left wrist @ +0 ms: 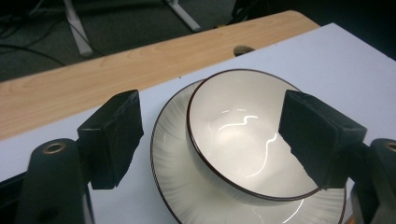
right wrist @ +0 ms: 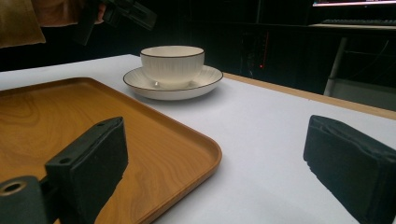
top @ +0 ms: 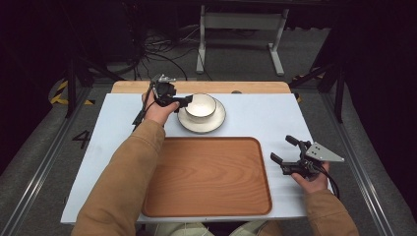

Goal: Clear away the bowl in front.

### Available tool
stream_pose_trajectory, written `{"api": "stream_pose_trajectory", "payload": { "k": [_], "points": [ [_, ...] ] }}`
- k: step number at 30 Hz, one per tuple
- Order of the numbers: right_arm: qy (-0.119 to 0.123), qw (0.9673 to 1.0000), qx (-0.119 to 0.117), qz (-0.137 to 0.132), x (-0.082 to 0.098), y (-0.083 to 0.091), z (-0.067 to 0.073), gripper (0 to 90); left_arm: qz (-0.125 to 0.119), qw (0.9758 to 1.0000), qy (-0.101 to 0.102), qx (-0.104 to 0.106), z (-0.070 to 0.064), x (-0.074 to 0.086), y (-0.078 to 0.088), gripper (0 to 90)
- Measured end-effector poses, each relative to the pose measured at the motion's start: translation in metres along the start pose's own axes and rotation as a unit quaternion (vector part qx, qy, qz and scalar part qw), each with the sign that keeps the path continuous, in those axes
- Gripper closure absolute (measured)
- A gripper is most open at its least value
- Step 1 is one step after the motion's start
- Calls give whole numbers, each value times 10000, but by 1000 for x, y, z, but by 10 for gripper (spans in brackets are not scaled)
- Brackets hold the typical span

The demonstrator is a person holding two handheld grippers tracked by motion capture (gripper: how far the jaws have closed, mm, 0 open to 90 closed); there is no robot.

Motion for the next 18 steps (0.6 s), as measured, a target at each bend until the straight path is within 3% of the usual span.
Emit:
{"api": "stream_pose_trajectory", "payload": {
  "k": [2,6,9,18],
  "points": [
    [-2,10000,0,1,0,0,0,67,90,10000,-16,-4,2,3,-4,222],
    [3,10000,-4,6,0,0,0,67,188,9996,198,1,4,8,-12,242],
    [3,10000,-3,6,0,0,0,67,271,9996,116,47,3,12,-16,244],
    [8,10000,-7,-3,0,0,0,68,500,9983,243,151,-3,20,-30,326]
  ]
}}
Point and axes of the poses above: each handheld gripper's, and its own axes: y roughly backward along the jaws, x roughly out of its underside, z roughly to its left, the point moved 8 cm from there along -y, roughly forward along the jaws, and after that the axes turned 14 degrees about -y, right-handed, at the moved point
